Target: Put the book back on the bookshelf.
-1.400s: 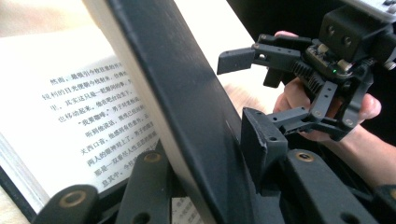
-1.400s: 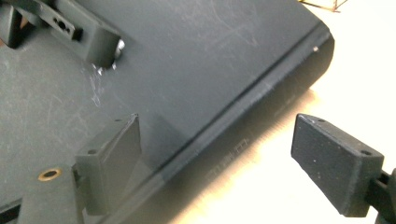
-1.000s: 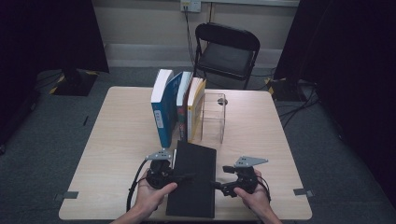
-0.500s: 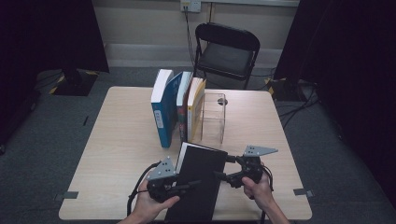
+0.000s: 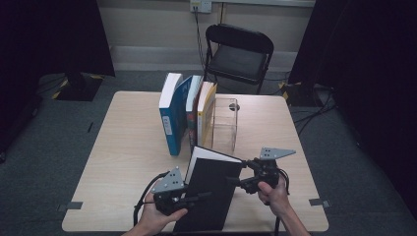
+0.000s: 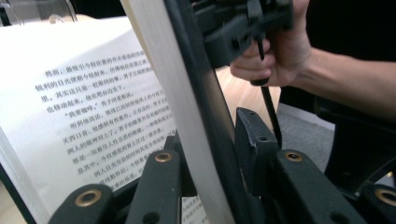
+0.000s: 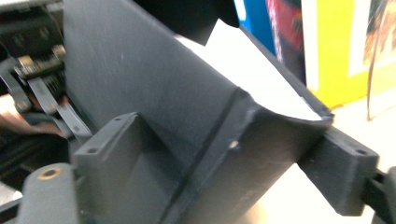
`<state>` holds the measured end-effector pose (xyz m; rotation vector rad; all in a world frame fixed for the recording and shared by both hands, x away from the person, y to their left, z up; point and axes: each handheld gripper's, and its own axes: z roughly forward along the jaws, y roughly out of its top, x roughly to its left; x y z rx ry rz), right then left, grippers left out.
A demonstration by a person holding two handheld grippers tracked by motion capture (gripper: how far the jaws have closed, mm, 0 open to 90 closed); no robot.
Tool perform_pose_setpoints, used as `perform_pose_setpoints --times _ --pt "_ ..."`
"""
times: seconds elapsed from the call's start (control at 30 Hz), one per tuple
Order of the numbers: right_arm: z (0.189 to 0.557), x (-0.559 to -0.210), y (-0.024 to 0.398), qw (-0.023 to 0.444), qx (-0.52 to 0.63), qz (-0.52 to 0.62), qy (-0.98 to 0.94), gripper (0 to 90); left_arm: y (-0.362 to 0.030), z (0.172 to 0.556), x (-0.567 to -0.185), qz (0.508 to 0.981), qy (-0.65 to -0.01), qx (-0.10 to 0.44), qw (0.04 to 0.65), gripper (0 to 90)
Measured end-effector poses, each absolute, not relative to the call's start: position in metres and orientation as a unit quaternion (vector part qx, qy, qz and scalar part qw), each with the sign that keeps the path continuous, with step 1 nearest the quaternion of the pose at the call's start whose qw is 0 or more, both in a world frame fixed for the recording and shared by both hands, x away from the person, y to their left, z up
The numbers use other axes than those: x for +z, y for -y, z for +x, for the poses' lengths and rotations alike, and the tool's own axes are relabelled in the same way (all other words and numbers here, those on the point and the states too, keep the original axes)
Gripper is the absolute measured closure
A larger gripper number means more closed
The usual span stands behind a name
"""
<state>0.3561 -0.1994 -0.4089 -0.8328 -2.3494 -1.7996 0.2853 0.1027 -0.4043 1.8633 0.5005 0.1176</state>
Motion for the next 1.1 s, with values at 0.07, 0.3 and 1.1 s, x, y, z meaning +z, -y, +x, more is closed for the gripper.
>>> perform_pose_setpoints --times 0.07,0.3,1.1 --pt "0.354 -0.399 0.202 0.014 -0.598 -0.267 0.755 25.2 -0.105 0.289 -0.406 0.791 -0.216 0.048 0.571 72.2" --pt "0.338 -0.374 0.201 -0.022 -0.609 -0.227 0.76 39.8 -0.112 0.297 -0.415 0.808 -0.191 0.066 0.553 71.0" --pt "0.325 -0.388 0.15 -0.018 -0.555 -0.143 0.819 40.1 -0.136 0.287 -0.426 0.809 -0.216 0.06 0.543 58.0"
